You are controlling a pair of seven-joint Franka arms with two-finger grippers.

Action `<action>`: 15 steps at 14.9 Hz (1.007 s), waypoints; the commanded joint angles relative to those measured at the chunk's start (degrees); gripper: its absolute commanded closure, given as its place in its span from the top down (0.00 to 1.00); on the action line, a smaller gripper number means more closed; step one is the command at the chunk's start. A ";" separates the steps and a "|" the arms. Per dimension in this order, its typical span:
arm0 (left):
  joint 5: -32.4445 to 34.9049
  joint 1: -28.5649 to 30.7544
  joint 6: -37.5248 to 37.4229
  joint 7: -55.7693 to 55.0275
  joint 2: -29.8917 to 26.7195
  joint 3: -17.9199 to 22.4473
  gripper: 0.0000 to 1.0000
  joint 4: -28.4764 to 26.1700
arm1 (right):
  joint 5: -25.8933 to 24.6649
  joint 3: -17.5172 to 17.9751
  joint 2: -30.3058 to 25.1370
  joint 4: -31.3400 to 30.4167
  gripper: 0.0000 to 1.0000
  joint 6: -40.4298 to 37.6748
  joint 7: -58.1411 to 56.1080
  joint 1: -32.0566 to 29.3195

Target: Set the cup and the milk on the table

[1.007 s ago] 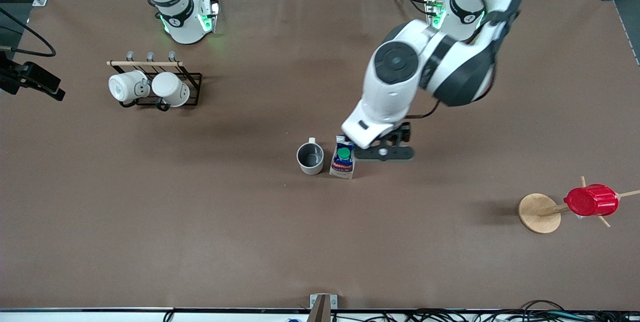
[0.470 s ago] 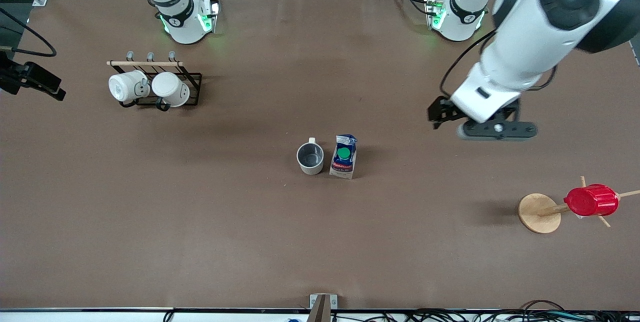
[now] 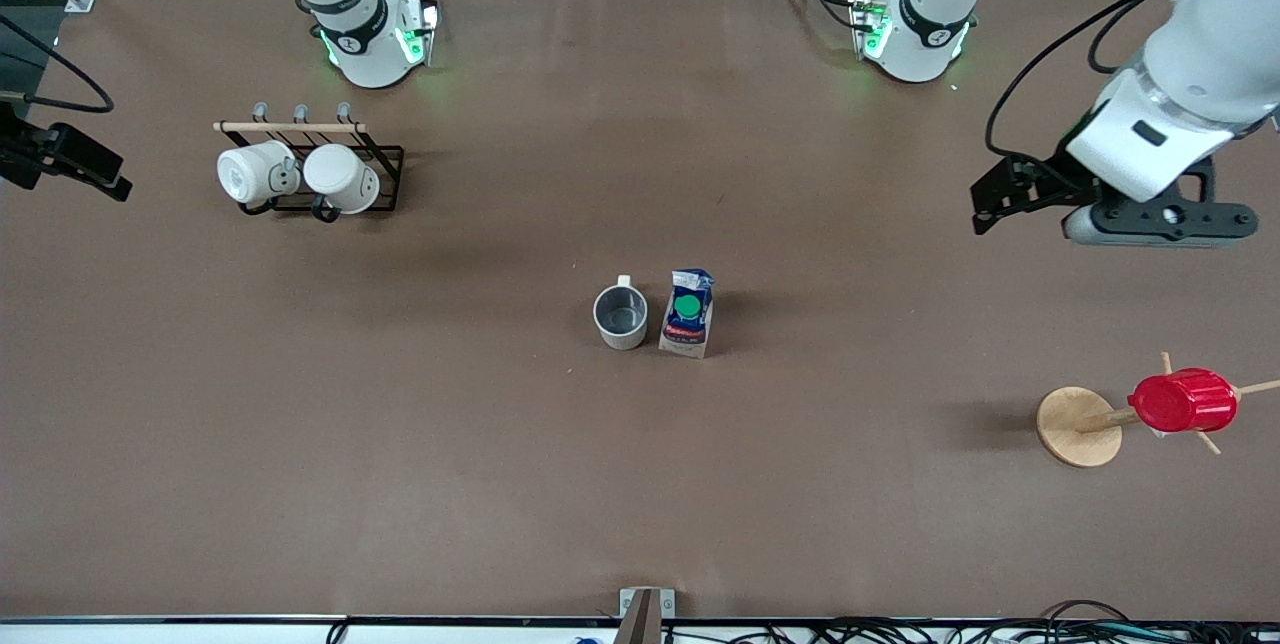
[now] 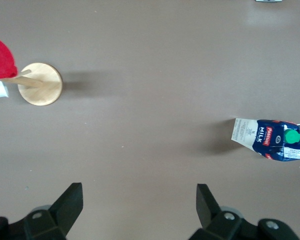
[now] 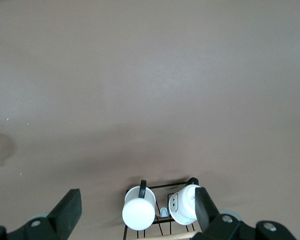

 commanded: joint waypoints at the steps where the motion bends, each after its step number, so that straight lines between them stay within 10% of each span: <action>1: -1.06 0.81 -0.34 3.35 -0.85 0.18 1.00 -0.59 | 1.27 0.66 0.06 0.47 1.00 -0.44 -0.71 -1.03; 10: 2.45 0.37 -1.74 3.54 -1.37 0.53 1.00 -1.91 | 1.27 0.66 -0.02 0.47 1.00 -0.44 -0.71 -1.03; 15: 1.67 -5.43 -1.13 8.19 -4.62 10.10 0.99 -6.56 | 1.27 0.66 0.06 0.47 1.00 -0.44 -0.71 -1.03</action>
